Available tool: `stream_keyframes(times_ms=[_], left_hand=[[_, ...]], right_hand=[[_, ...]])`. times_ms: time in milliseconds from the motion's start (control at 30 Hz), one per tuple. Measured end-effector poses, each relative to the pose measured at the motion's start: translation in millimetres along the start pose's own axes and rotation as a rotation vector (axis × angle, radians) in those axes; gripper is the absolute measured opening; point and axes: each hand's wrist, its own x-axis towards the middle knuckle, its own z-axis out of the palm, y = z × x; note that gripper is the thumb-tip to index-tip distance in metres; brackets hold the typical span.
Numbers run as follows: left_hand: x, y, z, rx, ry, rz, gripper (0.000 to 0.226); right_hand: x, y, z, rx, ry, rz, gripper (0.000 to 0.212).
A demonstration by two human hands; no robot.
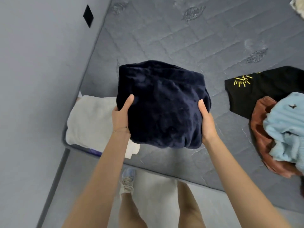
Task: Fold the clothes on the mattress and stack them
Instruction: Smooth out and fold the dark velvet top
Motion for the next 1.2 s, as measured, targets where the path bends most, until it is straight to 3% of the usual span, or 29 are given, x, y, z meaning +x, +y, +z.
stream_keyframes(times_ms=[433, 600, 733, 867, 1000, 1200], left_hand=[[35, 111, -172, 0.181, -0.003, 0.094, 0.033], [60, 83, -212, 0.201, 0.004, -0.006, 0.056], [87, 34, -228, 0.356, 0.164, 0.017, 0.033], [107, 6, -239, 0.427, 0.224, 0.117, 0.039], [113, -3, -239, 0.448, 0.24, 0.158, 0.06], [100, 10, -236, 0.583, 0.243, 0.218, 0.059]], right_hand=[[-54, 92, 179, 0.135, 0.005, 0.028, 0.079], [-45, 134, 187, 0.063, 0.03, 0.059, 0.067], [-24, 171, 177, -0.198, 0.142, 0.101, 0.057], [-5, 192, 176, -0.414, 0.199, 0.065, 0.068], [6, 194, 176, -0.445, 0.241, 0.094, 0.069], [-11, 183, 175, -0.47, 0.252, 0.098, 0.072]])
